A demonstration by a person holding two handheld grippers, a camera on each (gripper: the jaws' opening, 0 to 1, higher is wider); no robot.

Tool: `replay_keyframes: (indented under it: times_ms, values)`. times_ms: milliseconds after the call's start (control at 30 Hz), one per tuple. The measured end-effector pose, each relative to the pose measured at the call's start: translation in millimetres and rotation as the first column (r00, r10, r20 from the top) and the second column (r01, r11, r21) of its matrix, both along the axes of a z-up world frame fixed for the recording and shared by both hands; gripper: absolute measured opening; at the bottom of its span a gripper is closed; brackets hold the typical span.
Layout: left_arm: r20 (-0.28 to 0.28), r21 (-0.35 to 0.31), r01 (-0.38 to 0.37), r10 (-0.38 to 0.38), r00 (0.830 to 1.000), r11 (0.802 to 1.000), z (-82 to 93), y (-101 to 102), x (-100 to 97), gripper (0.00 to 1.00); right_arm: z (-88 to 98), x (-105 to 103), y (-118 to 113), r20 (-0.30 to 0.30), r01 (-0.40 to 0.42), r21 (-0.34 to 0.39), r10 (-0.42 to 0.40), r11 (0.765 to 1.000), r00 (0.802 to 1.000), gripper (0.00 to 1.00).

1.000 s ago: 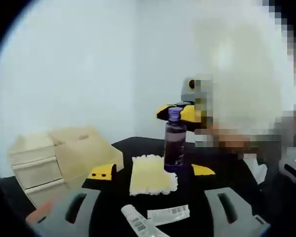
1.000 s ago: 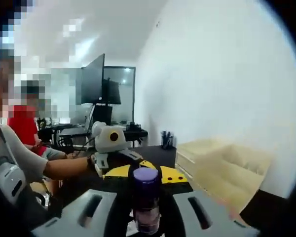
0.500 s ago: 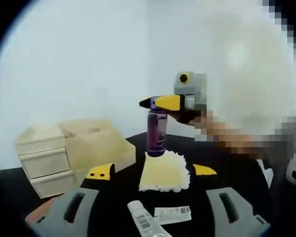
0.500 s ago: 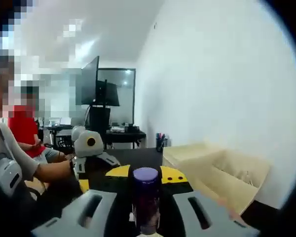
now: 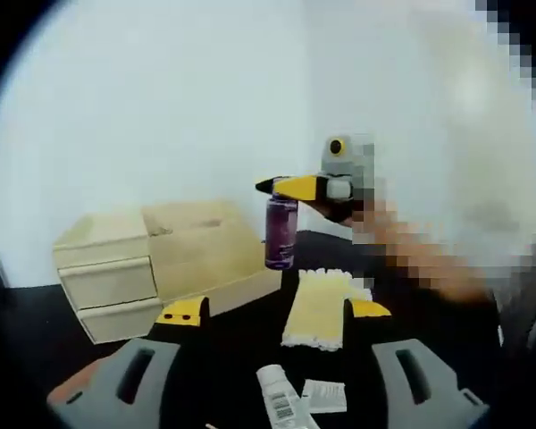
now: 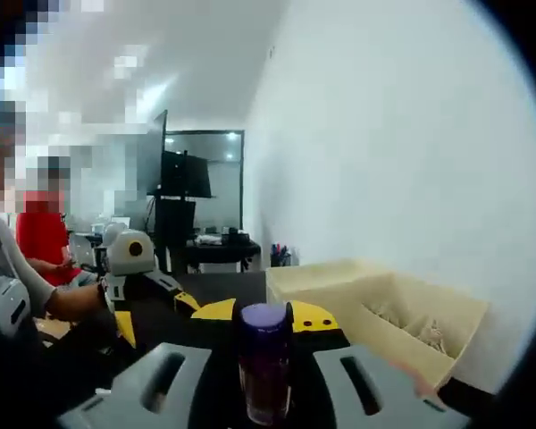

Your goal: Open the drawer, pick up the cosmetic bottles from the table one by one, place them into the drawer, release the gripper, close the drawer, and move the gripper away

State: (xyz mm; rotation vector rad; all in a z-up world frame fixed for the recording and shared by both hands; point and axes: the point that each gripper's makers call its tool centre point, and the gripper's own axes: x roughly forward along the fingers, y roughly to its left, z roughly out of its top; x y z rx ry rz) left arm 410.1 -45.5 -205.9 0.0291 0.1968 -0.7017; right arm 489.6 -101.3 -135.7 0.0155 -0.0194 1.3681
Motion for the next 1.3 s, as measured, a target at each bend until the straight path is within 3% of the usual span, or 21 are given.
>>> replay_keyframes:
  times_ms: [167,267,367,467,600,767,933,1300]
  values:
    - [-0.022,0.005,-0.026,0.026,0.999,1.000,-10.2,0.1,6.1,0.54,-6.1,19.7,-4.3,0.026,0.013,-0.026,-0.012,1.000,1.000,0.17]
    - [-0.053,-0.018,-0.005,0.004,0.999,1.000,-21.3,-8.3,-1.9,0.54,2.2,29.6,-11.7,0.018,0.016,0.064,-0.017,0.998,1.000,0.17]
    - [-0.062,0.037,-0.016,0.018,0.998,0.999,-29.3,-12.2,-7.4,0.53,3.4,34.9,-14.7,0.012,0.024,0.095,-0.025,0.995,1.000,0.17]
    - [-0.056,0.032,-0.032,0.034,0.998,0.999,-24.2,-13.4,-13.9,0.51,4.5,42.5,-16.6,0.018,0.040,0.093,-0.042,0.995,0.999,0.17]
    - [-0.044,0.022,-0.031,0.032,0.999,0.999,-16.8,-16.0,-22.3,0.50,-11.0,49.9,-14.1,0.026,0.076,0.035,-0.077,0.996,0.997,0.17]
    - [-0.054,0.014,-0.031,0.031,0.998,0.999,-18.1,-21.5,-29.0,0.49,-19.6,59.3,-16.0,0.009,0.102,0.022,-0.102,0.995,0.995,0.17]
    - [-0.052,0.013,-0.045,0.045,0.998,0.999,-11.9,-17.0,-26.9,0.49,-26.8,61.7,-15.7,0.018,0.127,0.002,-0.127,0.992,0.992,0.17]
    - [-0.007,0.004,-0.069,0.069,0.998,0.998,2.1,-16.8,-34.9,0.49,-17.5,68.6,-22.2,0.013,0.134,0.027,-0.135,0.991,0.991,0.17]
